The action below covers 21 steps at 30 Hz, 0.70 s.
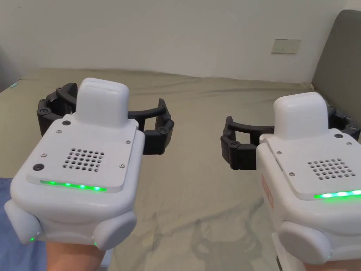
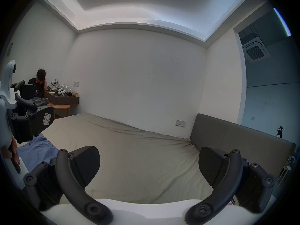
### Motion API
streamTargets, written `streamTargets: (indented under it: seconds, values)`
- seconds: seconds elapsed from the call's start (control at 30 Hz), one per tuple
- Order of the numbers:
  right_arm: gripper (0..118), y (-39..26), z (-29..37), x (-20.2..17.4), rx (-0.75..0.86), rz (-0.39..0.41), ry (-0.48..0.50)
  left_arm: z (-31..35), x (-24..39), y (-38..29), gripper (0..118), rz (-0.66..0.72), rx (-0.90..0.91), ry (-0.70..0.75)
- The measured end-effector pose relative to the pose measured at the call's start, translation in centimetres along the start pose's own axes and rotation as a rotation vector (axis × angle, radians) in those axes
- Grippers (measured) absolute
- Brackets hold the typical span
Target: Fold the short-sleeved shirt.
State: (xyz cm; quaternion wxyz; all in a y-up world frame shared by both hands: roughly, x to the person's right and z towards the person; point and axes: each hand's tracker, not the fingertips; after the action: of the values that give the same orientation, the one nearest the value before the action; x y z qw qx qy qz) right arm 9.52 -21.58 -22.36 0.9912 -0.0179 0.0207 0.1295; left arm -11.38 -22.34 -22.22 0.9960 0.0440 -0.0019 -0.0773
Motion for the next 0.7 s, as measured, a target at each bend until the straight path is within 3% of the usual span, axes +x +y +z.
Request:
streamTargets:
  seconds: [0.7]
  values:
    - [118, 0.30, 0.03, -0.47, 0.011, 0.025, -0.018, 0.38, -0.90, -0.06, 118, 0.014, 0.008, 0.023]
